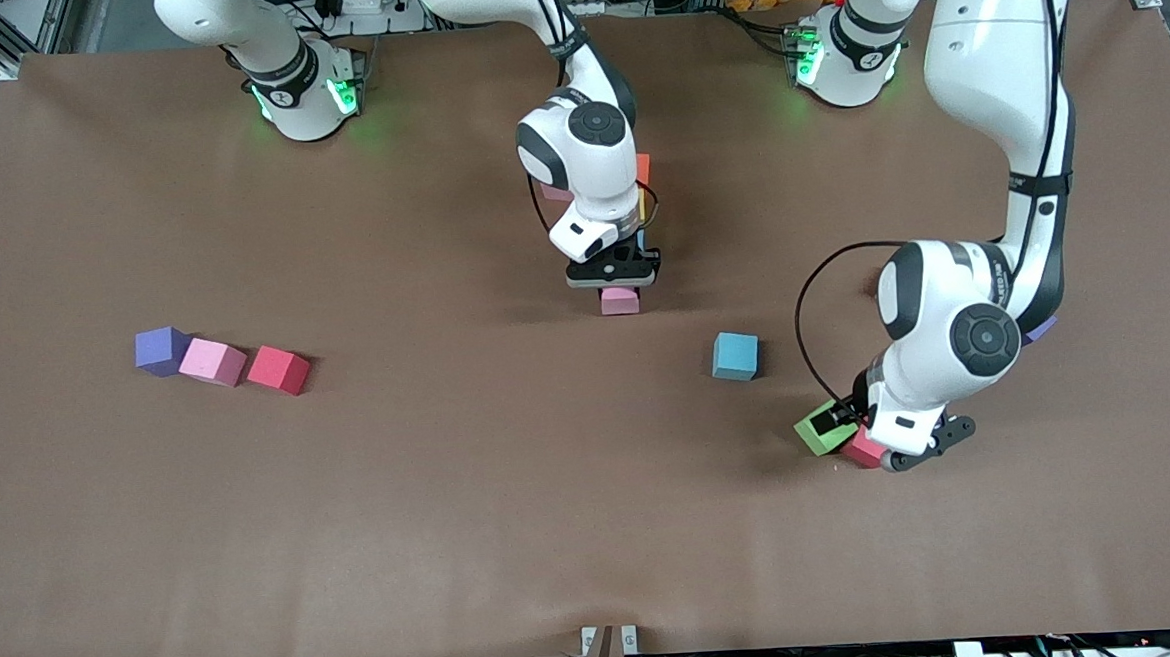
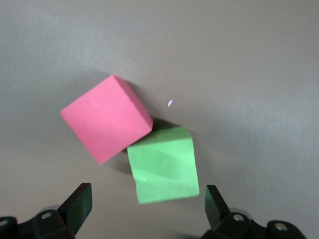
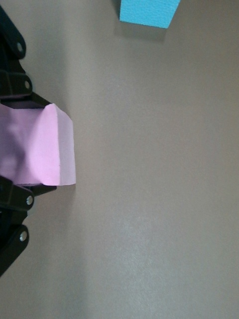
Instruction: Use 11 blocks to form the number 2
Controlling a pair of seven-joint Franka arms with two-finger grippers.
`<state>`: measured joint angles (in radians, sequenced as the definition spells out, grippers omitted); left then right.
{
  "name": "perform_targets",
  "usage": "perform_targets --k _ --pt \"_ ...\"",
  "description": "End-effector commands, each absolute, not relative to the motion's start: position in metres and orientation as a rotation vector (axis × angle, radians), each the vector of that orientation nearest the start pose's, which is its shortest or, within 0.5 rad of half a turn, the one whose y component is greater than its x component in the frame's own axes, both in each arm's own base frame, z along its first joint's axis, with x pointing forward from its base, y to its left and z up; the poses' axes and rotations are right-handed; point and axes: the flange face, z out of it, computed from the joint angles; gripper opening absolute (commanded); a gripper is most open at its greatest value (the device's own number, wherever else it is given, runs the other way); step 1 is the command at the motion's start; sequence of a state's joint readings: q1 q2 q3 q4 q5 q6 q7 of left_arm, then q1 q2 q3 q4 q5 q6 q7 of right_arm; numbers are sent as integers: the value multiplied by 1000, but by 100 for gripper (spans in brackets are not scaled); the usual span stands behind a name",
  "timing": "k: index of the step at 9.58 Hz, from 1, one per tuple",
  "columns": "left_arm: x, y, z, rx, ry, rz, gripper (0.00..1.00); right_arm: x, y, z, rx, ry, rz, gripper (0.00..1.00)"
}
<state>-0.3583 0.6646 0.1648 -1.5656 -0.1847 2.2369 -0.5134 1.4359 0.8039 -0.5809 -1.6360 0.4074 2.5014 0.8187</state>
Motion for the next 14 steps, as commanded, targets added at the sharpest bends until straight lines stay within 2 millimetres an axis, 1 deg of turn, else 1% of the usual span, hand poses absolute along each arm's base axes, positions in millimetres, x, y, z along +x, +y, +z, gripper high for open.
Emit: perform_targets --k 1,2,3,4,5,6,8,9,10,11,12,13,14 --pt "700 -162 249 -3117 -676 -43 100 414 576 221 -3037 139 -381 15" --pt "699 -162 245 -3110 -695 -37 100 412 578 221 -3036 134 -381 14" --pt "697 -169 243 -3104 -712 -32 100 409 580 219 -3038 125 -379 14" --pt "697 -169 239 -3096 -734 -23 100 407 581 218 -3039 118 -377 14" --pt "695 -170 235 -3087 -767 -13 100 407 581 219 -3044 91 -381 14" --pt "693 -176 235 -3077 -799 -10 100 412 577 219 -3049 77 -383 14" --pt "691 -176 231 -3075 -785 -1 100 427 564 222 -3066 20 -369 14" --pt "691 -176 226 -3072 -786 7 100 430 560 225 -3071 -7 -360 14" --pt "690 -176 223 -3069 -783 13 100 436 553 223 -3082 -26 -330 14" --pt "690 -175 220 -3067 -785 19 100 440 548 226 -3081 -73 -271 14" --pt "689 -175 221 -3066 -783 19 100 447 535 233 -3080 -151 -236 14" --pt "689 -175 220 -3067 -776 20 100 453 521 244 -3073 -228 -217 14" --pt "688 -175 216 -3064 -773 28 100 455 513 258 -3052 -289 -172 13"
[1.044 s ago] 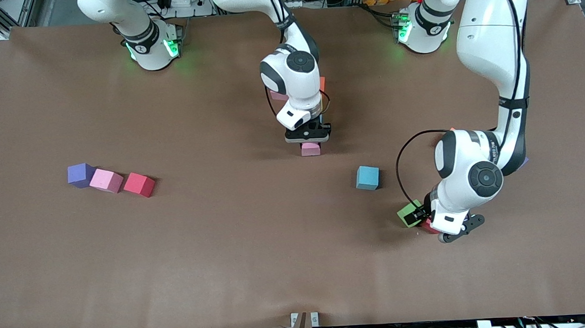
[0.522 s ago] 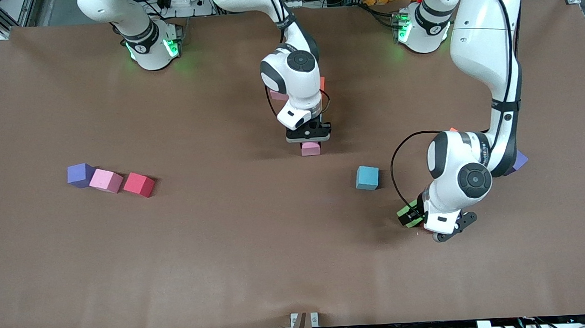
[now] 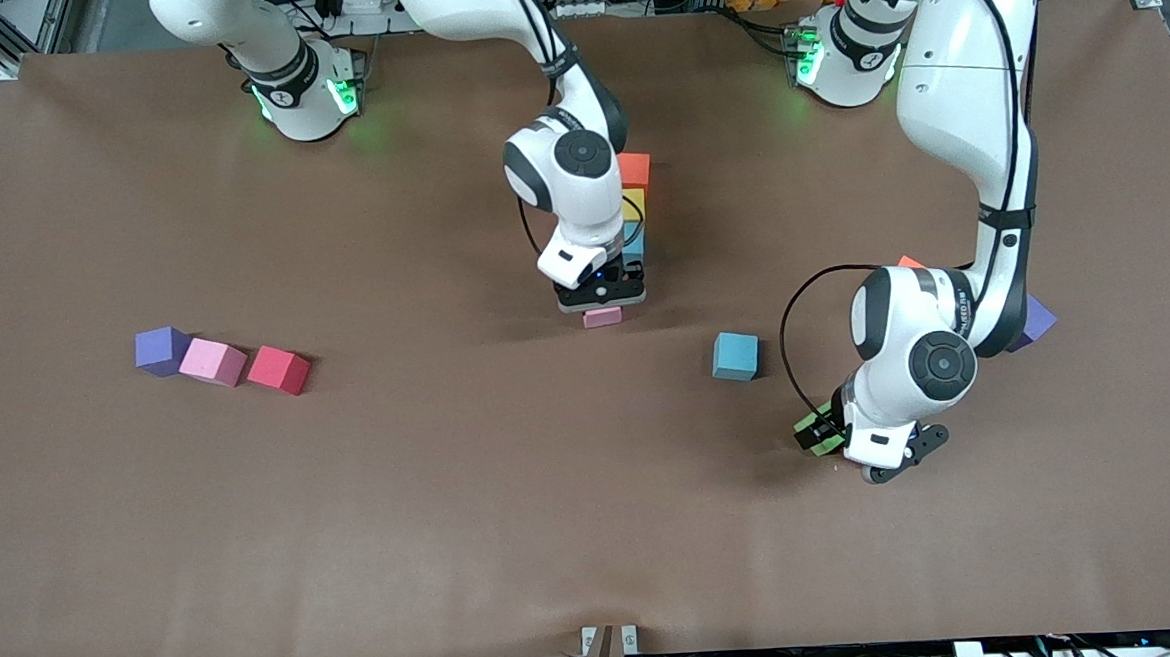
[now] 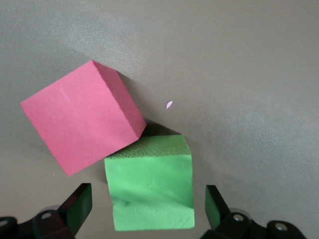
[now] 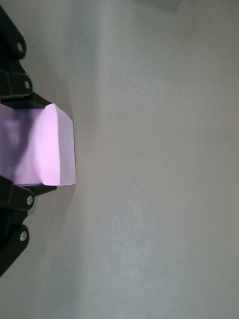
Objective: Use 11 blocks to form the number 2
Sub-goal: 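Grasp the green block with the left gripper while the right holds pink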
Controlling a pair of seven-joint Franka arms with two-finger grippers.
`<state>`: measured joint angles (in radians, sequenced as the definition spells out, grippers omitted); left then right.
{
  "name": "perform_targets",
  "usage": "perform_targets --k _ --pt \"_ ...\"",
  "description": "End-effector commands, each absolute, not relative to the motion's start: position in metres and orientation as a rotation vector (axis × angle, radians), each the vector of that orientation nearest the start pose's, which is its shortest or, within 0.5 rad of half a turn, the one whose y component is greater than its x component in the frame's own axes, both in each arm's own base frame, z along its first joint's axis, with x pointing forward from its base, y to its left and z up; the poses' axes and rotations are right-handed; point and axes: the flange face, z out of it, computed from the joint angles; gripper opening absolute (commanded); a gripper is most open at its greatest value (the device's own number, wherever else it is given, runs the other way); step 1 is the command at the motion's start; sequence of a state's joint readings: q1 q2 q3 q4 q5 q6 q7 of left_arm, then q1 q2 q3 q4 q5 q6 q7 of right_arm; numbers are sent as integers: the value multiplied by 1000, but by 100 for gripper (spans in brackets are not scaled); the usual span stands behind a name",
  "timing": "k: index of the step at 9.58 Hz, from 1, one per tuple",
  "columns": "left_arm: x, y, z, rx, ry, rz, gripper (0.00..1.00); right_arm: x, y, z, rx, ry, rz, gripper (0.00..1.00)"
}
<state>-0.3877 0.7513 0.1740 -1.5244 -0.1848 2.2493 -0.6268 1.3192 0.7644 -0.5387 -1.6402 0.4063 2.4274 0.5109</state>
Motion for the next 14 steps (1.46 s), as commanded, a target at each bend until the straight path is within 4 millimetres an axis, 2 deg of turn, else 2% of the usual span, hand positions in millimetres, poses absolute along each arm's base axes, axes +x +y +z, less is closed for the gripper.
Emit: perform_targets --k 1,3,4,6,8,9,10,11,12,14 --pt "688 -174 213 -3062 -770 34 100 458 508 272 -3027 -346 -123 13" --pt "687 -174 204 -3055 -769 45 100 455 496 288 -2974 -595 -92 13" --pt "686 -174 201 -3053 -769 48 100 455 483 296 -2934 -753 -75 13" --pt "687 -173 201 -3053 -769 48 94 452 472 312 -2851 -1040 8 14" --pt "686 -172 199 -3054 -753 51 69 442 476 311 -2826 -1298 28 14" --pt "686 -172 199 -3061 -731 52 50 433 483 309 -2797 -1412 29 14" --pt "686 -172 199 -3062 -733 53 26 426 487 305 -2757 -1549 34 14" --pt "686 -172 198 -3061 -732 55 7 417 494 305 -2690 -1673 29 14" --pt "686 -172 196 -3059 -732 59 0 409 500 305 -2624 -1772 23 14" --pt "685 -172 196 -3059 -737 59 0 408 501 304 -2534 -1894 -7 14"
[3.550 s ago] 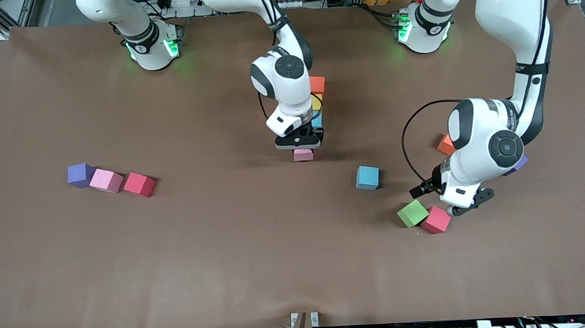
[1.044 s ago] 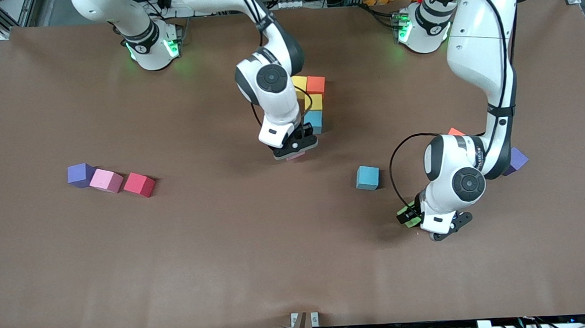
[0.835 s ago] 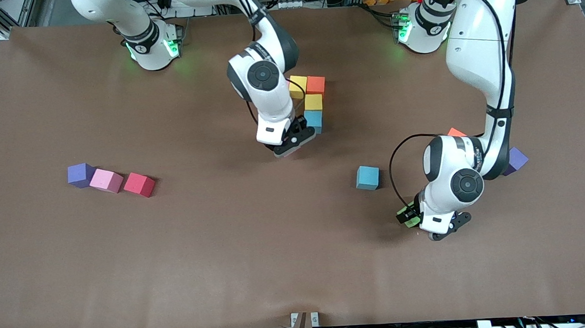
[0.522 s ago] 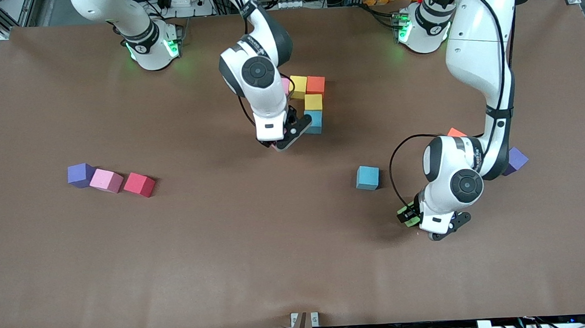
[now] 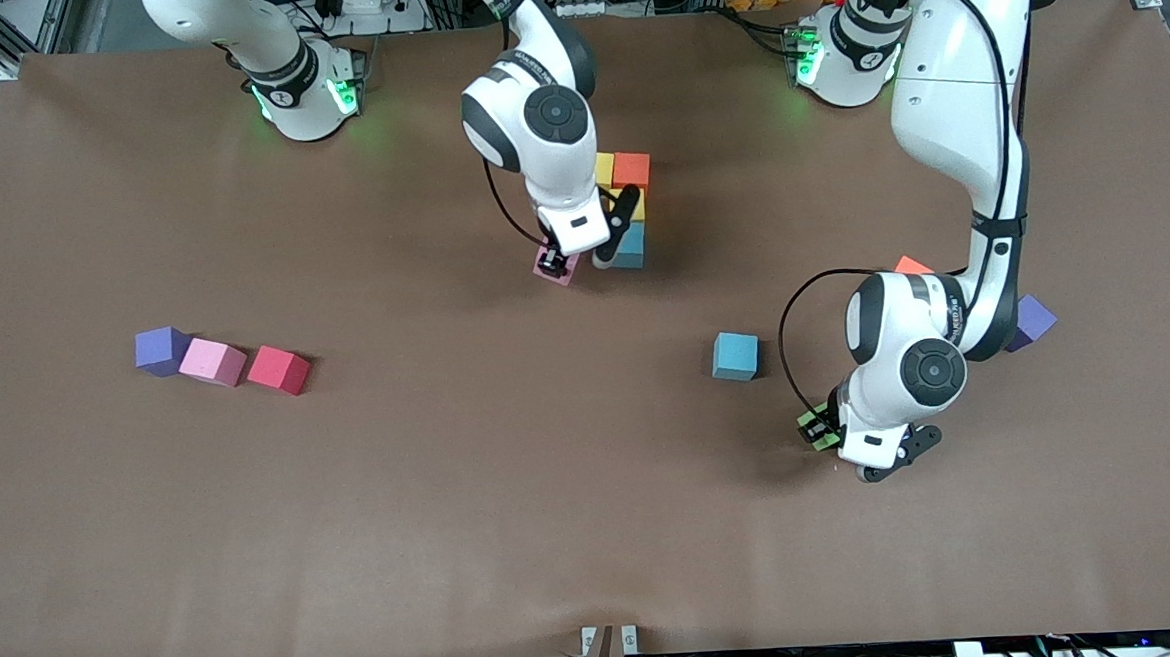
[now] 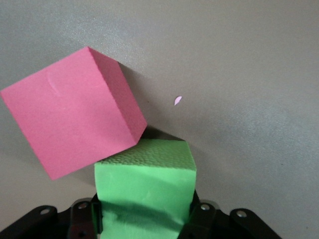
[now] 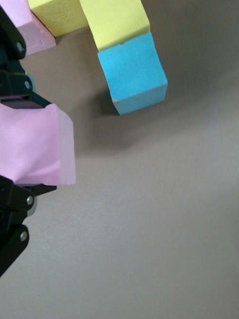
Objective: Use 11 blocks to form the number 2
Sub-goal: 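Grasp the green block with the left gripper while the right holds pink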
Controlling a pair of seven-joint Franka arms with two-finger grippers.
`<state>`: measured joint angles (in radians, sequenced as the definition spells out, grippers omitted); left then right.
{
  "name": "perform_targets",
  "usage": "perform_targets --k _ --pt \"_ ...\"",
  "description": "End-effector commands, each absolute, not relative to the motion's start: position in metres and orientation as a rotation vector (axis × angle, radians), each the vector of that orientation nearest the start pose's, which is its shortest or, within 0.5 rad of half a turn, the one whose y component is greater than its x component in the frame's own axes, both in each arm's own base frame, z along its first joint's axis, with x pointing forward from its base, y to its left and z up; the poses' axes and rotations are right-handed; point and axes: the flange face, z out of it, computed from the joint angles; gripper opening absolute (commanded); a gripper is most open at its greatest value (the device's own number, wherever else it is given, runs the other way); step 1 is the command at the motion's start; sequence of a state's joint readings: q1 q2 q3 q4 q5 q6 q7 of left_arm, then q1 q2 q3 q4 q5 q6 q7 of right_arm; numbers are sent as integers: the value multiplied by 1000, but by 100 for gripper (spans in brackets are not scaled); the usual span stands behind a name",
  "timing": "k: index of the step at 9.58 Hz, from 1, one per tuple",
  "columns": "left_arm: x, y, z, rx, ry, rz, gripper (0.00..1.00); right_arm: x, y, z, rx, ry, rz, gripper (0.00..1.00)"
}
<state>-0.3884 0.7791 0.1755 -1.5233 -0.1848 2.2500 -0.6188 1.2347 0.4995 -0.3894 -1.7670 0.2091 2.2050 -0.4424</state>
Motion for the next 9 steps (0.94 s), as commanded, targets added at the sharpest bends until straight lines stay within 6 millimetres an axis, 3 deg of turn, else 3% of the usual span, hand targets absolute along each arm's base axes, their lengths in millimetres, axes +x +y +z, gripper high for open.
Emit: perform_targets --k 1,9 --pt "685 -172 195 -3057 -737 64 0 406 501 302 -2480 -1947 -54 14" --pt "682 -172 183 -3048 -728 84 0 362 491 263 -2318 -2017 -181 12"
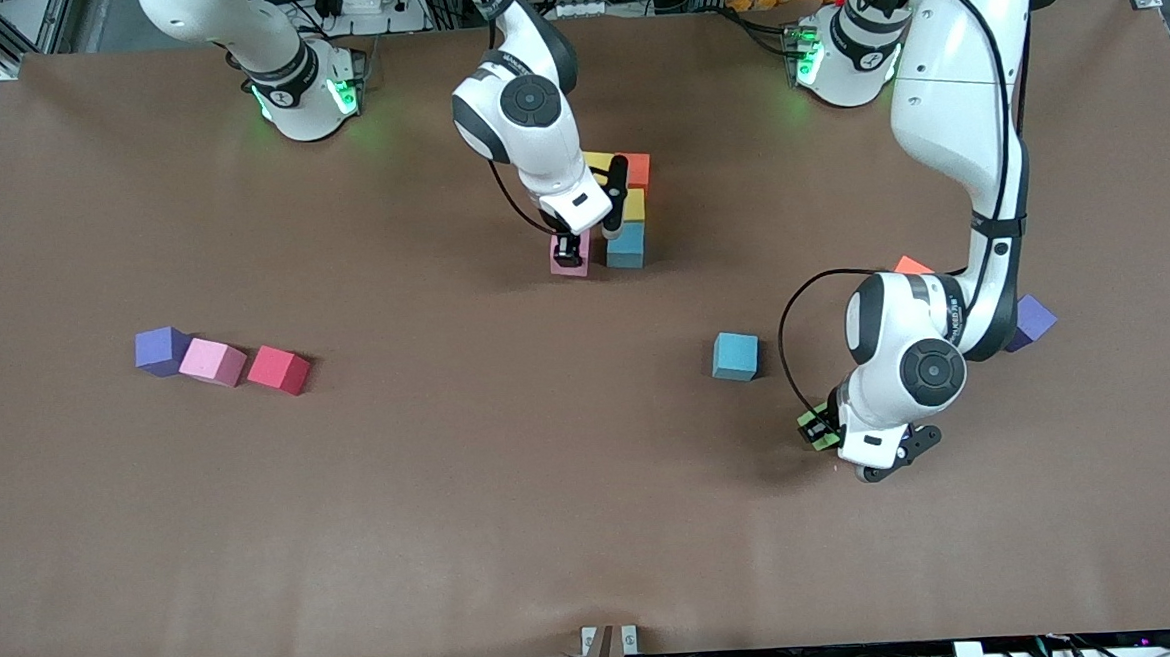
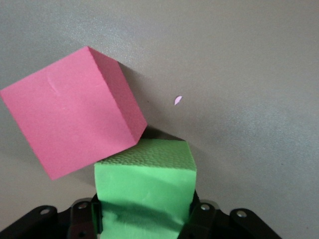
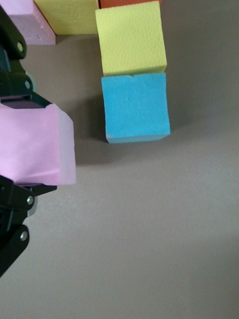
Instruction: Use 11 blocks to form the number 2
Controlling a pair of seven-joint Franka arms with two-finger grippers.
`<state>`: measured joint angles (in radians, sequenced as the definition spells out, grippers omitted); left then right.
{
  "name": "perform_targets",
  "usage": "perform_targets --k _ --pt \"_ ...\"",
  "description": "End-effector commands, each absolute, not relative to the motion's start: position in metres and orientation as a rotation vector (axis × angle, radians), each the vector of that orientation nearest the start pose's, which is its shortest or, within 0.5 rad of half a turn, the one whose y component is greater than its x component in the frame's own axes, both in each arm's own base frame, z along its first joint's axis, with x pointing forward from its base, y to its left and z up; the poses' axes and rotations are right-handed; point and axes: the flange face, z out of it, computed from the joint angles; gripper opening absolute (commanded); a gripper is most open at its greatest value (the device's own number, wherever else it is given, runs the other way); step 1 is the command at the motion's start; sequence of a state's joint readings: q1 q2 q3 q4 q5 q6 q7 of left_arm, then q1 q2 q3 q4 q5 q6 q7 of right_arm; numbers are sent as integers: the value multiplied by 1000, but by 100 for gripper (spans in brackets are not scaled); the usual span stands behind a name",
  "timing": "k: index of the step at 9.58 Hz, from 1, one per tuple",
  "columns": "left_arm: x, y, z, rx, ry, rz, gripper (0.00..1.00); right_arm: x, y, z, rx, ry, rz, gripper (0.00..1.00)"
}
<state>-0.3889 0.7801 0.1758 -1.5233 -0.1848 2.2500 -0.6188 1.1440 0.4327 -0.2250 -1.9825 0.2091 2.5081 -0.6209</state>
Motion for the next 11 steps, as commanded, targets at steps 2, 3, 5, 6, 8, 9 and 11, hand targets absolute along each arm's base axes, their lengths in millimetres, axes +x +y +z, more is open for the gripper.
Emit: perform_targets --k 2,3,5,6,8,9,11 --pt "686 -173 202 -3062 -740 52 0 354 496 252 -2301 -2030 -213 11" --pt "689 -173 211 -3069 -742 31 0 352 496 248 -2301 -2028 -225 11" --pt "690 -174 219 -3075 -741 19 0 347 498 243 -2294 -2032 -243 11" --pt "690 -173 219 -3075 -739 19 0 344 501 238 -2292 -2031 -255 11" --pt "690 -173 217 -3074 -734 23 0 336 506 229 -2282 -2047 -262 11" --pt "690 -173 216 -3073 -734 25 0 334 508 224 -2283 -2043 -269 11" --pt "690 -173 216 -3073 -734 25 0 329 512 214 -2290 -2023 -279 11"
